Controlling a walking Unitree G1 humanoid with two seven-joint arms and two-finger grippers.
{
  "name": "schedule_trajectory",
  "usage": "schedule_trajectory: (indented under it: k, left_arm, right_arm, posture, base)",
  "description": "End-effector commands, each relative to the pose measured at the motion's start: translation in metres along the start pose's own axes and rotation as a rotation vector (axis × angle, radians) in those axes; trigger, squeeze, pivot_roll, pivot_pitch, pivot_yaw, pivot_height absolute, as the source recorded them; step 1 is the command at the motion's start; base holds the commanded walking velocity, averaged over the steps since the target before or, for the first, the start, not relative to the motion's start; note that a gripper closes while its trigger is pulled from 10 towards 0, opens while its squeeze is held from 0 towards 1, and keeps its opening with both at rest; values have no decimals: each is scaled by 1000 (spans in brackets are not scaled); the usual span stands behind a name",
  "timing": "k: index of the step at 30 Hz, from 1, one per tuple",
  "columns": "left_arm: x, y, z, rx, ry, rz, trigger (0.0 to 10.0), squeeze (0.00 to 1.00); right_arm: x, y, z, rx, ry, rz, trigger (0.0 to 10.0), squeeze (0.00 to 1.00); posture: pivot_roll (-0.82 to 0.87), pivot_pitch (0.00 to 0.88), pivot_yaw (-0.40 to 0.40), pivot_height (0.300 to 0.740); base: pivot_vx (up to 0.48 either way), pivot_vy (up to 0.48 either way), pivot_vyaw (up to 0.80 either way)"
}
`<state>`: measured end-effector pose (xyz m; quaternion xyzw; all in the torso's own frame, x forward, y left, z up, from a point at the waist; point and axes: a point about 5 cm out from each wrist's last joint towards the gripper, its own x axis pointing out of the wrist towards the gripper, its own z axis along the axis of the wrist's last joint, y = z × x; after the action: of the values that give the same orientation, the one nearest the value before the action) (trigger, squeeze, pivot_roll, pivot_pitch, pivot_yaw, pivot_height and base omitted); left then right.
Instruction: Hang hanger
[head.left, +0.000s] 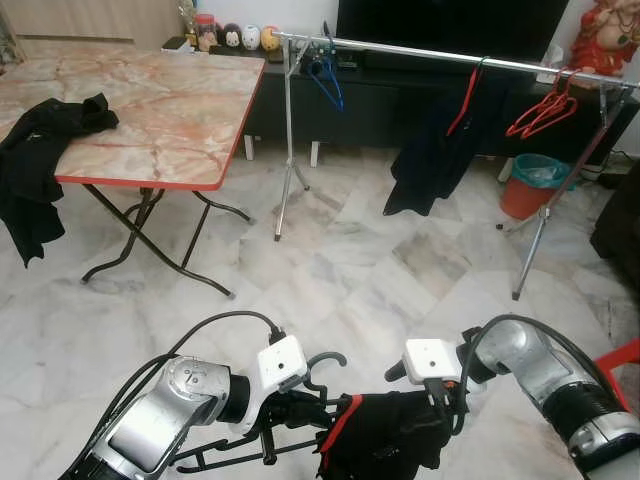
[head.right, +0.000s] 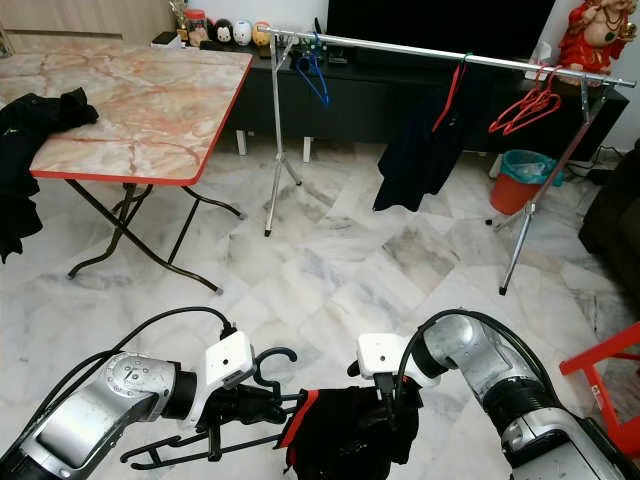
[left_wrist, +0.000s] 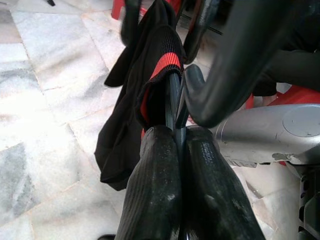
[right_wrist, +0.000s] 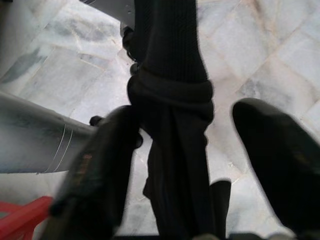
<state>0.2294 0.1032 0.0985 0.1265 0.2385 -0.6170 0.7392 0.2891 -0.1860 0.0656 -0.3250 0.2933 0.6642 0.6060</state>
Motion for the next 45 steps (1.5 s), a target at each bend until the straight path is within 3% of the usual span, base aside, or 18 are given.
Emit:
schedule_trajectory:
  k: [1, 4, 5, 6, 7, 8, 9, 10, 15, 24, 45]
  left_arm:
    - [0, 1, 7, 35, -24, -6, 10000, 0]
    - [0, 0, 7, 35, -26, -7, 10000, 0]
    - [0, 0, 7, 36, -27, -6, 10000, 0]
    - [0, 0, 7, 36, -27, -6, 10000, 0]
    - [0, 0, 8, 36, -28, -6, 10000, 0]
    - [0, 0, 8, 36, -28, -6, 10000, 0]
    - [0, 0, 8, 36, -29, -6, 10000, 0]
    - [0, 0, 8, 36, -29, -7, 10000, 0]
    - [0, 1, 8, 35, -28, -6, 10000, 0]
    - [1, 1, 9, 36, -33, -8, 10000, 0]
    - [3, 0, 9, 34, -39, -3, 10000, 0]
  right_arm:
    - [-3, -1, -1, -6, 13, 0, 0, 0]
    - [-3, -2, -1, -8, 11, -3, 0, 0]
    - [-2, -2, 0, -10, 10, -4, 1216, 0]
    - [-2, -3, 0, -11, 9, -5, 1216, 0]
    - [0, -3, 2, -14, 0, -8, 4078, 0]
    - [1, -3, 3, -14, -3, -8, 4078, 0]
    - [2, -3, 4, -17, -5, -7, 6118, 0]
    - [3, -4, 5, -21, -7, -6, 10000, 0]
    - [6, -5, 8, -33, -17, -4, 10000, 0]
    - [12, -15, 38, -107, -116, -7, 10000, 0]
    - [26, -25, 78, -242, -179, 1, 10000, 0]
  posture:
    - [169, 0, -54, 740]
    - [168, 0, -53, 740]
    - [168, 0, -53, 740]
    - [169, 0, -53, 740]
    - [170, 0, -54, 740]
    - [170, 0, -54, 740]
    - [172, 0, -55, 740]
    - [172, 0, -55, 740]
    - [175, 0, -57, 740]
    - [174, 0, -57, 740]
    - [182, 0, -67, 740]
  base:
    - [0, 0, 0]
    - [0, 0, 0]
    - [0, 0, 0]
    - [0, 0, 0]
    - [0, 0, 0]
    - [0, 0, 0]
    - [0, 0, 0]
    - [0, 0, 0]
    - [0, 0, 0]
    - [0, 0, 0]
    - [0, 0, 0]
